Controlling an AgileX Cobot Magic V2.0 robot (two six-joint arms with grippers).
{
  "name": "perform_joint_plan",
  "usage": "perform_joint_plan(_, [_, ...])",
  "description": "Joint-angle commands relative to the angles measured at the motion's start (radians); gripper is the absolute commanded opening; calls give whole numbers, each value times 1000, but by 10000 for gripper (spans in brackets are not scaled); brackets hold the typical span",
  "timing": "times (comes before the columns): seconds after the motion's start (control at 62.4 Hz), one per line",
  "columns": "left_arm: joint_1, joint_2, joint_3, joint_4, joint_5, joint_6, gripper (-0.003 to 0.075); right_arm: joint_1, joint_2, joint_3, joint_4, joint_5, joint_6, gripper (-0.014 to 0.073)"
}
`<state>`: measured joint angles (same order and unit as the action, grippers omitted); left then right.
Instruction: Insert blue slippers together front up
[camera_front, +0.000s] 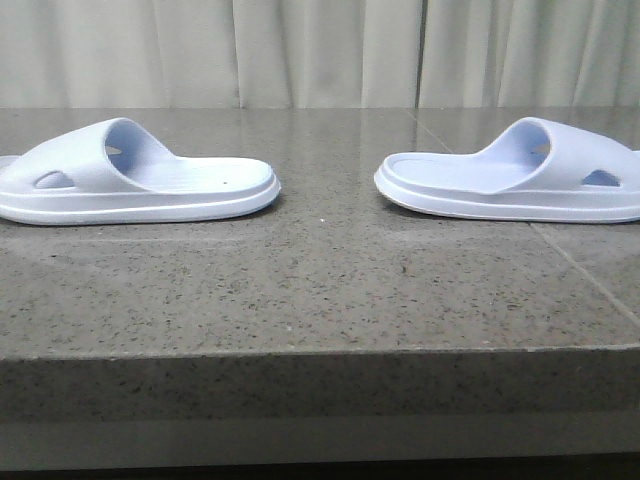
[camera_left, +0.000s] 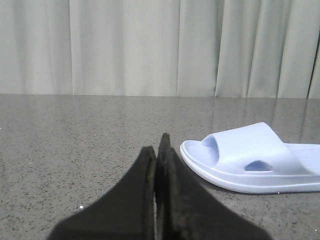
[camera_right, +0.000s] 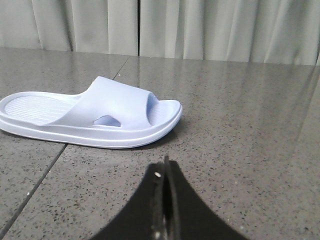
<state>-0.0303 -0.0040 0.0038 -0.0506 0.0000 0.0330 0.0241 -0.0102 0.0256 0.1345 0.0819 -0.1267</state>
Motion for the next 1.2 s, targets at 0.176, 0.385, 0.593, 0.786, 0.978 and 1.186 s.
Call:
perform_joint_plan(0.176, [-5,-16,6,-8,-83,-10,-20,-5,-17,-5,-4,-82,-7,-118])
perform_joint_plan(0.385, [-5,-16,6,-8,-83,-10,-20,-5,-17,-5,-4,-82,-7,-118])
perform_joint_plan(0.593, [-5,-16,6,-8,-83,-10,-20,-5,-17,-5,-4,-82,-7,-118])
perform_joint_plan(0.786, [-5,-16,6,-8,-87,-10,-20,-5,-17,-5,-4,-92,-7,-118])
perform_joint_plan(0.978, [-5,-16,0,-8,-122,-10,-20,-5,-17,-6,-4,-117,-7,-118])
perform_joint_plan(1.186, [-5,-12,-143,-24,-41,-10,-20,-5,-17,-159,-4,-22,-7,-118])
